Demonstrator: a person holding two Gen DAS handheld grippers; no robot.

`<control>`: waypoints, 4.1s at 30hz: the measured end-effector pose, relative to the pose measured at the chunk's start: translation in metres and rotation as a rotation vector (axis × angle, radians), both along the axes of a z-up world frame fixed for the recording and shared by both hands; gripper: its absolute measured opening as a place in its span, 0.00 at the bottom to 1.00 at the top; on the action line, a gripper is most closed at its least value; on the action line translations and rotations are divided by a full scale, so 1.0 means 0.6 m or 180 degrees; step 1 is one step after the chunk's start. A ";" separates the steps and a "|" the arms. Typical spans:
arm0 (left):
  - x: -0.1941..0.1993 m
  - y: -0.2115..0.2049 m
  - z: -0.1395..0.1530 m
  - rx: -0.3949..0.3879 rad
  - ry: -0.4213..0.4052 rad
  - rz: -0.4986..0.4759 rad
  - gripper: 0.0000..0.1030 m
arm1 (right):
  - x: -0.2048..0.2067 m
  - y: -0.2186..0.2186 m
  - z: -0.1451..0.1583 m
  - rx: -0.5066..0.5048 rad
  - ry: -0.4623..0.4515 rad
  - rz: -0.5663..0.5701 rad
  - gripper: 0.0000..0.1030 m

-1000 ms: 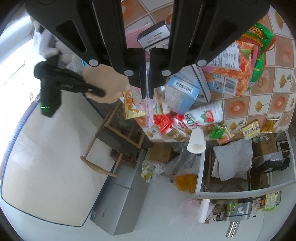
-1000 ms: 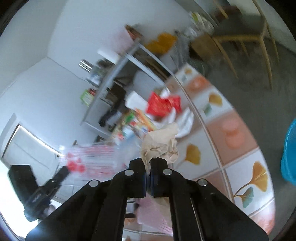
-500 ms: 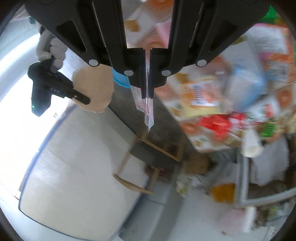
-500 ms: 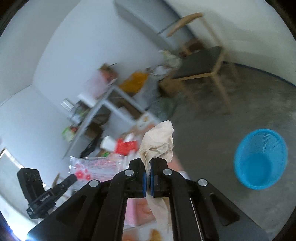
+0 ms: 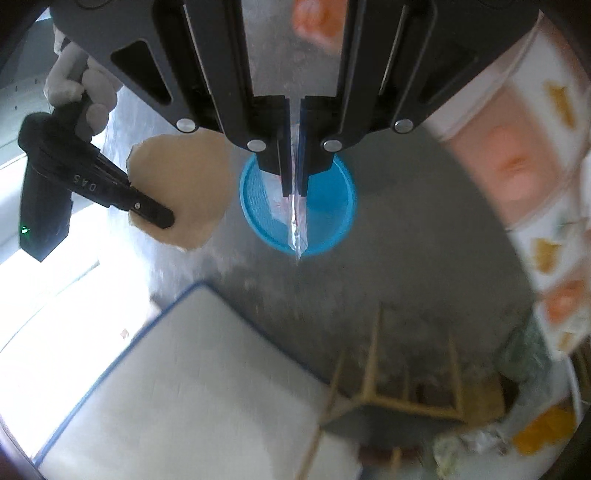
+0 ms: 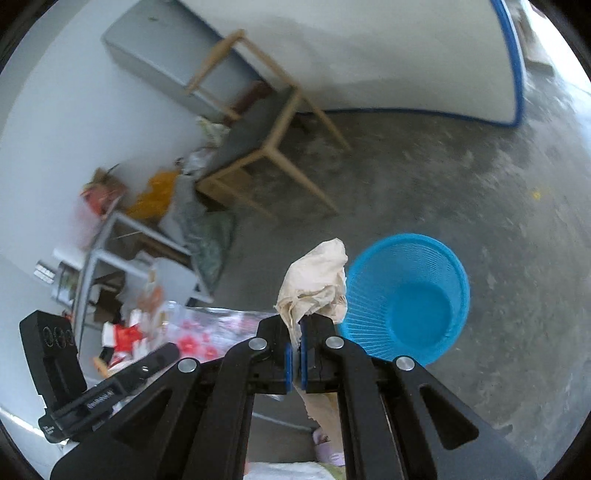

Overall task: Collect trash
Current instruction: 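Carry the bag and paper towel to the blue wastebasket and release both, then grasp the pink mesh sponge with the left gripper and lift it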

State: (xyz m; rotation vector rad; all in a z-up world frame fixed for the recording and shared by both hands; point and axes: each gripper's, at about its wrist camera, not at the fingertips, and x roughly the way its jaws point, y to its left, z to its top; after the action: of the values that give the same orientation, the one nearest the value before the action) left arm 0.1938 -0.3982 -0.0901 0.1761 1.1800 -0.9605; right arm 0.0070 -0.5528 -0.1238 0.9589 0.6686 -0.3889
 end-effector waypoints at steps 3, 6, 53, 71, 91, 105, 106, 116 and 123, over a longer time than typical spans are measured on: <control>0.009 -0.072 -0.053 0.0195 0.0110 -0.0064 0.01 | 0.010 -0.032 -0.047 0.0177 0.0085 -0.0120 0.04; 0.013 -0.118 -0.089 0.0298 0.0120 -0.0071 0.01 | 0.023 -0.064 -0.086 0.0204 0.0226 -0.0204 0.06; -0.250 0.568 0.061 -0.0022 -0.1291 0.1088 0.65 | 0.133 0.414 0.068 -0.0174 -0.0148 0.2345 0.49; -0.210 0.643 0.005 -0.0572 -0.0502 0.1368 0.28 | 0.189 0.565 0.026 -0.0427 0.0484 0.3388 0.28; -0.175 0.689 -0.022 -0.0992 0.0286 0.1533 0.38 | 0.151 0.569 0.019 0.0497 0.0301 0.3350 0.28; -0.213 0.727 0.008 -0.0554 0.0125 0.1598 0.70 | 0.114 0.610 -0.005 0.0897 0.0236 0.3518 0.28; -0.212 0.727 0.011 -0.0558 0.0125 0.1627 0.72 | 0.115 0.605 -0.004 0.0920 0.0225 0.3466 0.28; -0.191 0.688 0.033 -0.0300 0.0259 0.2114 0.82 | 0.091 0.523 0.020 0.0904 0.0035 0.3008 0.34; -0.192 0.632 0.019 0.0252 -0.0178 0.2087 0.82 | 0.076 0.513 0.010 0.0865 0.0033 0.2848 0.34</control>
State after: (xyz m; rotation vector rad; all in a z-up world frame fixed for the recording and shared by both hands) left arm 0.0789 -0.0192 -0.0785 -0.1199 1.1182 -0.3308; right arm 0.0526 -0.2452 -0.1176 0.8144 1.0980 0.4986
